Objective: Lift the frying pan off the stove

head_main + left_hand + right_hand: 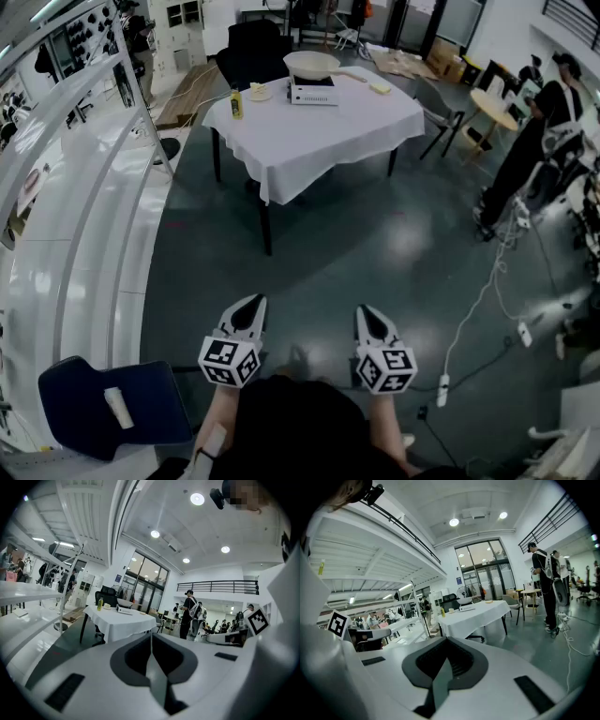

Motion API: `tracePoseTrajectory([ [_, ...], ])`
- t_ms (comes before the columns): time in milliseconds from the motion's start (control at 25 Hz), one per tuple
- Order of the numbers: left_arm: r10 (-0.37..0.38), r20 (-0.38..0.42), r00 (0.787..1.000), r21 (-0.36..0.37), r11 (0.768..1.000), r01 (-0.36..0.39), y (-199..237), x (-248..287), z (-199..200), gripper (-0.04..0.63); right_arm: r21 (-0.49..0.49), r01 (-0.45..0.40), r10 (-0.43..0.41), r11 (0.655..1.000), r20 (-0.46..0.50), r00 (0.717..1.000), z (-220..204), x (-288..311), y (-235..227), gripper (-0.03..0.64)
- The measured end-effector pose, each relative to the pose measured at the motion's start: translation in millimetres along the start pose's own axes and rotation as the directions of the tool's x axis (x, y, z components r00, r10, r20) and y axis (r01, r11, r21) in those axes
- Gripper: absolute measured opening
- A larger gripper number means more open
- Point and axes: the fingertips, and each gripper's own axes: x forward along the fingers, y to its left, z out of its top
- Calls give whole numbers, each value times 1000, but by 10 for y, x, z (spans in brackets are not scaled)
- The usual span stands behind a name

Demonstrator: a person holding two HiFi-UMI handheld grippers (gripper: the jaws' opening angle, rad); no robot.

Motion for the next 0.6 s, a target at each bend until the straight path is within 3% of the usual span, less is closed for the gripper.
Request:
tracePoseTrajectory([
  [600, -17, 21, 1000, 1, 1000, 17, 173, -226, -68, 15, -12, 0, 1, 1000, 28, 1000, -84, 78, 383, 6],
])
